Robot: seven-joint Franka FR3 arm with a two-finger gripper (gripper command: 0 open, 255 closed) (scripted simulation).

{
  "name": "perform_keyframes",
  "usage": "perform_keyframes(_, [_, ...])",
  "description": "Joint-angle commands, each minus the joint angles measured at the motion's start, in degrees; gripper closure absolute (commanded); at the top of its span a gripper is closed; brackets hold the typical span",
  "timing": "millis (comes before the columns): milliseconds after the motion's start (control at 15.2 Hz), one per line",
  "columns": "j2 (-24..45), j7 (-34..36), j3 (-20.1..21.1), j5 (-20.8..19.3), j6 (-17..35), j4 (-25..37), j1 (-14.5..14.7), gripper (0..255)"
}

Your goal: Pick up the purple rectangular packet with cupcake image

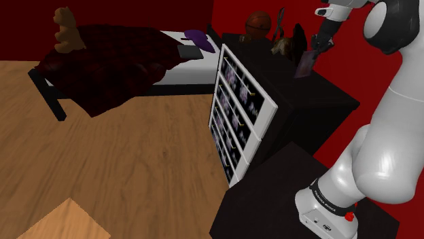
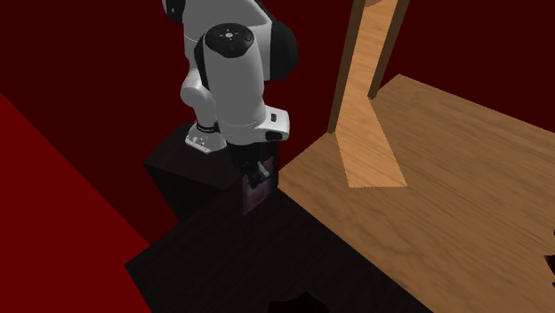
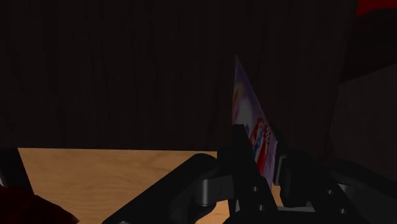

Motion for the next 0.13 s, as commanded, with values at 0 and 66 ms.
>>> perform_keyframes(0, [0.32, -0.11, 0.11, 0.25, -1.04, 1.18, -0.46, 255])
perform_keyframes(66, [0.32, -0.11, 0.11, 0.25, -1.03, 1.17, -0.45, 255])
